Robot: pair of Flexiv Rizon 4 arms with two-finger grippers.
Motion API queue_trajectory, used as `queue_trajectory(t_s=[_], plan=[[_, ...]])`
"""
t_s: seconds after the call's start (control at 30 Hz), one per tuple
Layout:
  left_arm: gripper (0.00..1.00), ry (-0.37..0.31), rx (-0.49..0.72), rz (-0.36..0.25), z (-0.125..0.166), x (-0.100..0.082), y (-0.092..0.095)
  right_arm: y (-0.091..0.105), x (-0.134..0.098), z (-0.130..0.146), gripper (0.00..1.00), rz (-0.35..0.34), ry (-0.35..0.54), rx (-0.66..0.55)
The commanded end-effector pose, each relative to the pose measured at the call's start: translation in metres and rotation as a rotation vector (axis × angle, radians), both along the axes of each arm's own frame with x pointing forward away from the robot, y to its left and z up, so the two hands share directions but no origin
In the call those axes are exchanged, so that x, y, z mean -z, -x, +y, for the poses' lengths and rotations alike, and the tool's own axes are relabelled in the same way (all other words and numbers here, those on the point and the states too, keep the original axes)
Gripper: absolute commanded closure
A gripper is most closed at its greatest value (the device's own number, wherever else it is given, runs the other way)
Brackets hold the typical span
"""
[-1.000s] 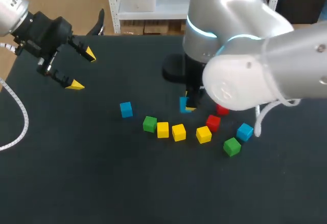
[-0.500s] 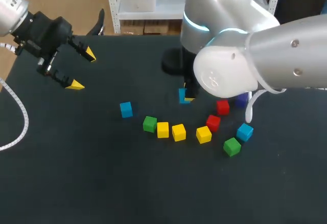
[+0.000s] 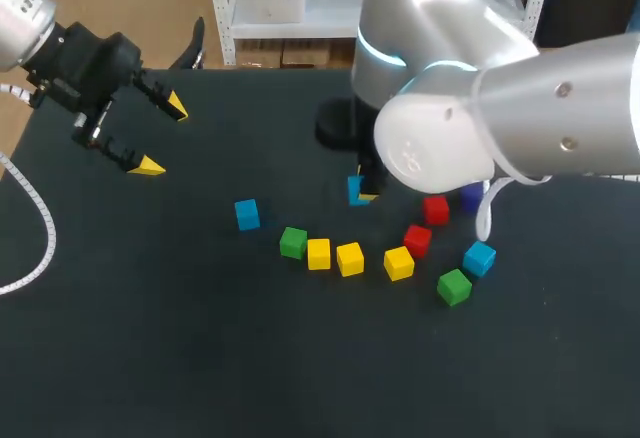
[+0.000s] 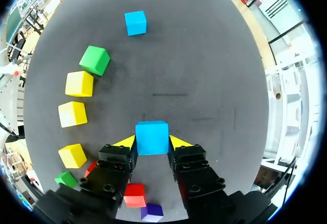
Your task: Place the blue cubes, place green cubes on the blue cubes, place the yellow cubes on the green cubes, then place the red cubes on the yellow cubes, and place purple cube on the red cubes.
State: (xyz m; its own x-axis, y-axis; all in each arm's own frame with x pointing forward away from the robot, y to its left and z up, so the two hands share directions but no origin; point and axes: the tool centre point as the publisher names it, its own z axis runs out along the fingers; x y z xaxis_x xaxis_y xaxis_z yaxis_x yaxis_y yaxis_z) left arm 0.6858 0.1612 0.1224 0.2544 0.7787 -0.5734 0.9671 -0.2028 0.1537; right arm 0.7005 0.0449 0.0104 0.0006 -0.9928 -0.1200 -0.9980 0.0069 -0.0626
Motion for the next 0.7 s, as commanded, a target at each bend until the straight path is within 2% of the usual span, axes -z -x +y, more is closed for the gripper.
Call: queue_trajectory(t_s=[0.03,0.7], plan=[[0.00,0.000,0.001,-0.002,0.0002,0.0004,-0.0001,-0.0011,0.0038,0.0007,1.00,0.004,-0.002,0.002],[0.00,0.000,0.001,-0.002,0.0002,0.0004,-0.0001,-0.0043,0.0108,0.0043,1.00,0.013,0.005,0.000]])
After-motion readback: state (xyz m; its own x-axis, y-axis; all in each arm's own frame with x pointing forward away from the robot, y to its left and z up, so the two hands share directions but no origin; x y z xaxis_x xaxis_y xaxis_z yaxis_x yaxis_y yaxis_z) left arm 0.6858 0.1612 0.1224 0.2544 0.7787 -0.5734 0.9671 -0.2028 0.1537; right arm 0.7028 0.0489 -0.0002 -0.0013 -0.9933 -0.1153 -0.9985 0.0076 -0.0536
